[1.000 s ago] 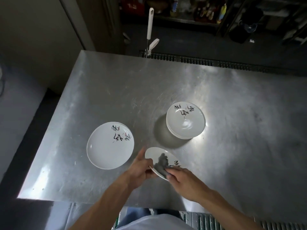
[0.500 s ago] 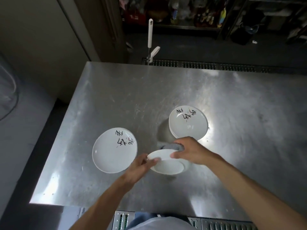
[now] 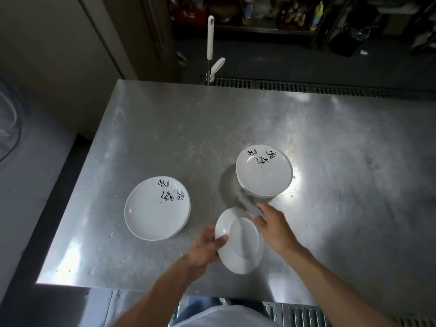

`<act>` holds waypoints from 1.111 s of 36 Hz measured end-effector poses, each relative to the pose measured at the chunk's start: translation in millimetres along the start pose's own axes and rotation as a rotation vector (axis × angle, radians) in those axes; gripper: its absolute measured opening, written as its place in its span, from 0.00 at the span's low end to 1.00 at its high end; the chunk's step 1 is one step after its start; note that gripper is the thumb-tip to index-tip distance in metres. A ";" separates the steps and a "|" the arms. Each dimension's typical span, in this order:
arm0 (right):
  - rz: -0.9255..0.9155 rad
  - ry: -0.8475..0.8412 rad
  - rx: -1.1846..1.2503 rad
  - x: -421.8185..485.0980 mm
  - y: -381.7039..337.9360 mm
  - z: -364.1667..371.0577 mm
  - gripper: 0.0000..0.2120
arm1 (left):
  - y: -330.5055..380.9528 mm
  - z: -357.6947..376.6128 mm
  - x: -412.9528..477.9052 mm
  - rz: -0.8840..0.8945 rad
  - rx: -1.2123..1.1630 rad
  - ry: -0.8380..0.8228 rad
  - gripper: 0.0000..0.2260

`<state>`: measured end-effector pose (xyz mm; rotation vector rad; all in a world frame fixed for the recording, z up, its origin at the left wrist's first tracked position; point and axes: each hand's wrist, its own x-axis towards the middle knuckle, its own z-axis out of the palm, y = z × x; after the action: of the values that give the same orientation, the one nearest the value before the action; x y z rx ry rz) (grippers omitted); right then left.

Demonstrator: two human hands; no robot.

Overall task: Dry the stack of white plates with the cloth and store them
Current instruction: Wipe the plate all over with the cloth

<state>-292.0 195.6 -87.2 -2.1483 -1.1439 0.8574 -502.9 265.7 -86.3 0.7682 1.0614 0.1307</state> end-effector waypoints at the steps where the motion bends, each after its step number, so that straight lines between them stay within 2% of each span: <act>1: 0.002 -0.032 -0.036 -8.1 3.0 9.4 0.09 | -2.7 1.9 2.0 -0.019 -0.034 0.020 0.14; 4: -0.096 -0.141 -0.097 -29.3 7.8 35.9 0.21 | -5.9 7.8 6.9 -0.072 -0.089 0.038 0.14; 6: -0.195 -0.127 -0.146 -41.3 5.1 46.3 0.24 | -6.0 8.8 8.6 -0.089 -0.100 0.040 0.12; 9: -0.353 -0.188 -0.135 -53.6 5.2 47.0 0.24 | -4.5 3.7 11.1 -0.093 -0.088 0.048 0.10; 13: -0.439 -0.271 -0.228 -60.9 25.4 36.5 0.21 | -5.0 -3.9 13.7 -0.106 -0.086 0.053 0.11; 18: -0.282 -0.244 -0.255 -43.9 32.2 27.8 0.21 | -3.9 -4.8 9.6 -0.108 -0.119 0.038 0.09; 23: -0.220 -0.156 -0.296 -25.4 3.4 47.2 0.24 | -0.4 -1.6 8.5 -0.097 -0.118 0.026 0.12; 27: -0.297 -0.246 -0.205 -30.9 -9.2 51.9 0.25 | 0.6 -4.8 8.6 -0.077 -0.112 0.015 0.09; 30: -0.368 -0.309 -0.133 -48.0 1.2 45.6 0.22 | -0.4 -7.7 9.2 -0.062 -0.095 0.011 0.13; 33: -0.360 -0.343 -0.147 -59.1 27.2 38.1 0.26 | -2.9 -6.0 7.8 -0.068 -0.103 0.014 0.14; 36: -0.227 -0.262 -0.126 -54.1 38.7 32.6 0.21 | -5.0 -2.1 5.7 -0.075 -0.151 0.028 0.16; 40: 0.060 -0.074 -0.002 -33.1 20.5 42.5 0.23 | -6.7 2.0 5.7 -0.053 -0.095 0.028 0.16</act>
<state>-327.7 164.6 -120.1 -2.1784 -1.1223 0.9699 -500.1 262.3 -94.2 0.6540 1.0937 0.1460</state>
